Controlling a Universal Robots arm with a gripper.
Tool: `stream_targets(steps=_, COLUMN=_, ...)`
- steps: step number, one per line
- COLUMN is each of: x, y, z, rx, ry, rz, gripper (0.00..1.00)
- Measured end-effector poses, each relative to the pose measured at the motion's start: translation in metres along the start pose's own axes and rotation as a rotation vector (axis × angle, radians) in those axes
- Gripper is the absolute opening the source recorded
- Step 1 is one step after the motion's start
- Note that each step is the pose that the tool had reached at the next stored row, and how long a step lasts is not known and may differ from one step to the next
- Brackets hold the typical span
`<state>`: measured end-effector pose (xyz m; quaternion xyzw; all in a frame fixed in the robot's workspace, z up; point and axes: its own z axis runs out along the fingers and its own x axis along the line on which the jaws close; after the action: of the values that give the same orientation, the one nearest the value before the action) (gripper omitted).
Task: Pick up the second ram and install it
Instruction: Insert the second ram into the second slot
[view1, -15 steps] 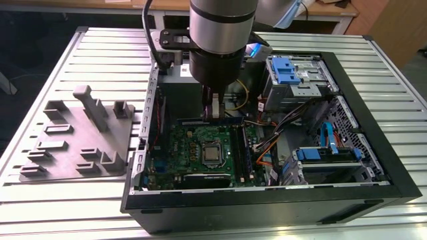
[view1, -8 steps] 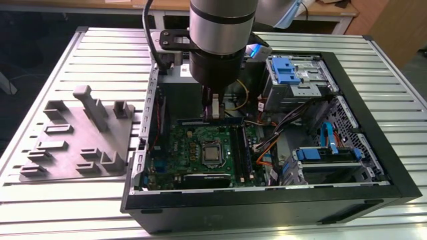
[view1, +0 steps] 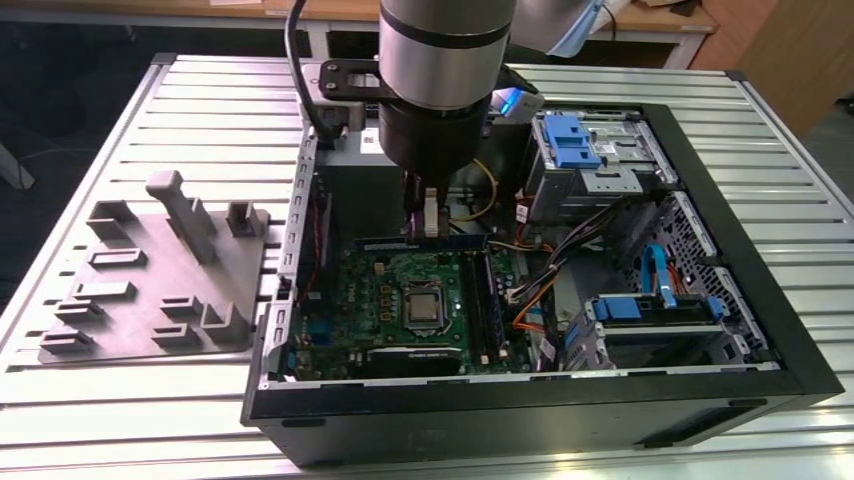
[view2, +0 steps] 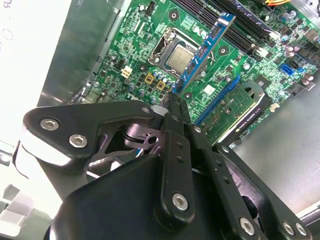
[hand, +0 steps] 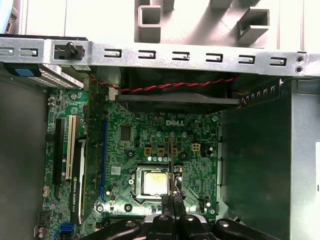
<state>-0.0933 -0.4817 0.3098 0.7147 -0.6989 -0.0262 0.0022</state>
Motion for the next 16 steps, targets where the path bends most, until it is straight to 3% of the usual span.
stream_targets(steps=4, x=0.0001, y=-0.0001, z=0.0001, rx=0.0004, ry=-0.0005, rz=0.013, gripper=0.11)
stream_targets(steps=16, x=0.0002, y=-0.0002, z=0.0015, rx=0.0077, ry=-0.0089, rz=0.226, gripper=0.11)
